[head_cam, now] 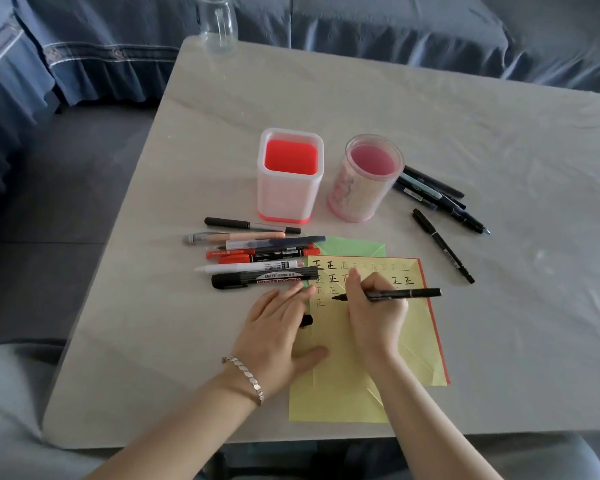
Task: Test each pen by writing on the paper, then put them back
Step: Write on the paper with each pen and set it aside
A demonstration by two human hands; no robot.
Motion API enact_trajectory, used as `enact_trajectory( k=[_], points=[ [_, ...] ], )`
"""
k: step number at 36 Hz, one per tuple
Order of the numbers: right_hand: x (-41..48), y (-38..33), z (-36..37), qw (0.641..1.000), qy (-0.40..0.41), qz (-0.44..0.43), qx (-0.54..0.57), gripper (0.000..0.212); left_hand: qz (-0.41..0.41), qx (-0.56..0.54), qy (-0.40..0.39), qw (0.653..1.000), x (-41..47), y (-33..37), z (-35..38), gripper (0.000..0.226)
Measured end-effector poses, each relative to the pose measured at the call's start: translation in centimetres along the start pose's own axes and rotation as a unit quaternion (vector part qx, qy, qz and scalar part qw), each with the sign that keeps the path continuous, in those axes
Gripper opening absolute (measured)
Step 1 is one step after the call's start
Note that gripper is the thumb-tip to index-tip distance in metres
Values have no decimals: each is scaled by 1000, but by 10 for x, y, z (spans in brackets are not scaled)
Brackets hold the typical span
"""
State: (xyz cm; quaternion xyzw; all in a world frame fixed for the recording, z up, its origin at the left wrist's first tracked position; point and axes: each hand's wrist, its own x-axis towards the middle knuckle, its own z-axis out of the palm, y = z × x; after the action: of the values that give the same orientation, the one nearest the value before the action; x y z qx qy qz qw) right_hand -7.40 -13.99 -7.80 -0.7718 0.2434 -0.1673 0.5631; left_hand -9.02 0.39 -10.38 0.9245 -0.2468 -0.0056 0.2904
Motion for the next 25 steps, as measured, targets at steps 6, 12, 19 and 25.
enact_trajectory(
  k=[6, 12, 19, 25],
  points=[
    [-2, 3, -1, 1000, 8, -26, -12, 45, 16, 3, 32, 999, -1, 1, 1, 48],
    [-3, 4, 0, 998, -21, -46, -31, 34, 10, -3, 27, 1000, -1, -1, 3, 51],
    [-2, 5, 1, 997, -19, -62, -43, 34, 9, 9, 24, 1000, -1, -1, 4, 59],
    [-1, 8, 2, 996, -21, -73, -50, 38, 4, 11, 16, 1000, -1, 0, 2, 63]
  ],
)
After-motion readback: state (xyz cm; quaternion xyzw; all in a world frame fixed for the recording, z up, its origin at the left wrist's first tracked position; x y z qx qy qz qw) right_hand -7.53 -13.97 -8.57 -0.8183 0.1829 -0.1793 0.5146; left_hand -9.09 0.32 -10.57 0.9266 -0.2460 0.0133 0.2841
